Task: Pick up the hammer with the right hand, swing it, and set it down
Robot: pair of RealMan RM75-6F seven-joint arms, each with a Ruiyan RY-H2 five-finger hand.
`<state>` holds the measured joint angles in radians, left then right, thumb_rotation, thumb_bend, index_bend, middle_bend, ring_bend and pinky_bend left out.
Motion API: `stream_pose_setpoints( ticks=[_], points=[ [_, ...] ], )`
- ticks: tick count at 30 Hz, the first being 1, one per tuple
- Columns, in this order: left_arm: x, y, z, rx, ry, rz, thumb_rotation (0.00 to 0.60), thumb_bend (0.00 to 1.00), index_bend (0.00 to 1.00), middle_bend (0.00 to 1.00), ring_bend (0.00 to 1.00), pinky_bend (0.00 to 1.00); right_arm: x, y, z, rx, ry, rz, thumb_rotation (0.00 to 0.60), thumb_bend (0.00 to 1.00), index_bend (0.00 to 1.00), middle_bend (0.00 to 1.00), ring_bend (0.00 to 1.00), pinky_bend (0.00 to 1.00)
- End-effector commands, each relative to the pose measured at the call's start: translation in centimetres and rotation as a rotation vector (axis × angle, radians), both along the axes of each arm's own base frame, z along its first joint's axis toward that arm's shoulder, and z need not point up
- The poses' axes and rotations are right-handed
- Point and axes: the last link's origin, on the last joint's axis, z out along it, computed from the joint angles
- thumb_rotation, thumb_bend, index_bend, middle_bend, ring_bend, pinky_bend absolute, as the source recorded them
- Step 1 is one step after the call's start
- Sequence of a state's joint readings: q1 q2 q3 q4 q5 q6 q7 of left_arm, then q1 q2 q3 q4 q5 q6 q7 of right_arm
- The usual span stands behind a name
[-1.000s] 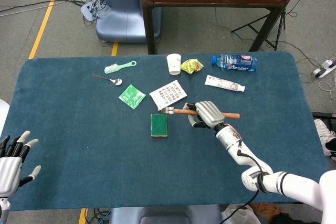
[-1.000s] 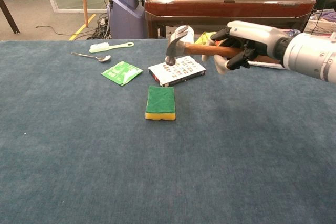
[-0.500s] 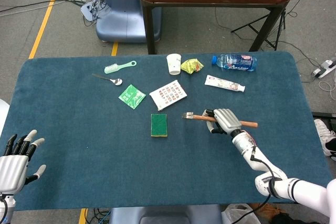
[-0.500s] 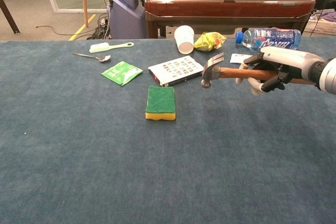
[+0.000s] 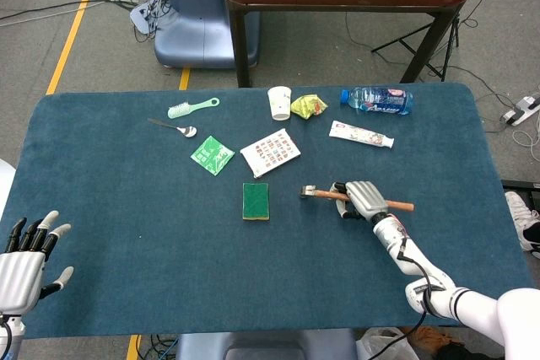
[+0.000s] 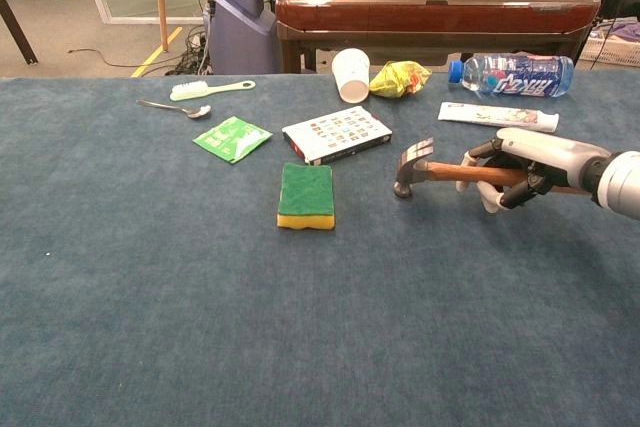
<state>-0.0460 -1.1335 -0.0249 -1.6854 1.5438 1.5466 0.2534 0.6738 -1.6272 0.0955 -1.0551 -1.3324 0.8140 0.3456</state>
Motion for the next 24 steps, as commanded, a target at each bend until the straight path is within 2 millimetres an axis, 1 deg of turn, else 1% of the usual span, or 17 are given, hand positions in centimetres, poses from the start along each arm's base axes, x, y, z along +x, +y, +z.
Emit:
stream_pose_setpoints(
  ticks=[1,3,5,7,10,12,14,16,18,22,24],
  points=[
    [0.0,0.1,-0.1,-0.001,0.000,-0.001,0.600,0.19,0.23,0.10,0.10,0.00,-0.2,0.3,0.6,-0.046,-0.017,0.023,0.600,0.51,0.15,0.26,0.22,0.38],
    [0.0,0.2,-0.1,-0.002,-0.002,-0.002,0.600,0.19,0.23,0.10,0.10,0.00,-0.2,0.6,1.3,-0.077,-0.029,0.039,0.600,0.44,0.08,0.20,0.17,0.33],
    [0.0,0.3,-0.2,-0.004,-0.004,-0.004,0.600,0.19,0.23,0.10,0.10,0.00,-0.3,0.9,2.4,-0.112,-0.034,0.052,0.600,0.43,0.06,0.18,0.16,0.32],
    [0.0,0.4,-0.2,-0.007,-0.006,-0.006,0.600,0.19,0.23,0.10,0.10,0.00,-0.4,1.3,3.5,-0.145,-0.026,0.062,0.600,0.42,0.05,0.17,0.16,0.31],
    [-0.1,0.6,-0.2,-0.001,-0.011,-0.007,0.600,0.19,0.23,0.10,0.10,0.00,-0.5,2.2,5.9,-0.208,0.011,0.084,0.600,0.42,0.04,0.18,0.16,0.31],
    [-0.1,0.7,-0.2,0.008,-0.009,-0.009,0.600,0.19,0.23,0.10,0.10,0.00,-0.5,3.0,7.4,-0.245,0.033,0.090,0.600,0.42,0.04,0.22,0.16,0.31],
    [0.0,0.8,-0.2,0.017,-0.013,-0.011,0.600,0.19,0.23,0.10,0.10,0.00,-0.5,4.2,9.2,-0.284,0.057,0.084,0.600,0.42,0.04,0.27,0.17,0.31],
    [0.0,0.8,-0.2,0.019,-0.017,-0.010,0.600,0.19,0.23,0.10,0.10,0.00,-0.7,5.7,11.0,-0.321,0.093,0.072,0.600,0.42,0.04,0.29,0.18,0.31],
    [-0.1,0.9,-0.2,0.019,-0.018,-0.010,0.600,0.19,0.23,0.10,0.10,0.00,-0.9,7.0,12.4,-0.353,0.127,0.059,0.600,0.42,0.04,0.30,0.18,0.31],
    [-0.1,1.2,-0.2,0.021,-0.023,-0.014,0.600,0.19,0.23,0.10,0.10,0.00,-2.0,10.3,15.5,-0.421,0.188,0.006,0.600,0.42,0.04,0.30,0.18,0.31],
    [0.0,1.4,-0.3,0.020,-0.025,-0.015,0.600,0.19,0.23,0.10,0.10,0.00,-2.4,11.6,16.6,-0.452,0.201,-0.019,0.600,0.42,0.04,0.31,0.18,0.31]
  ],
)
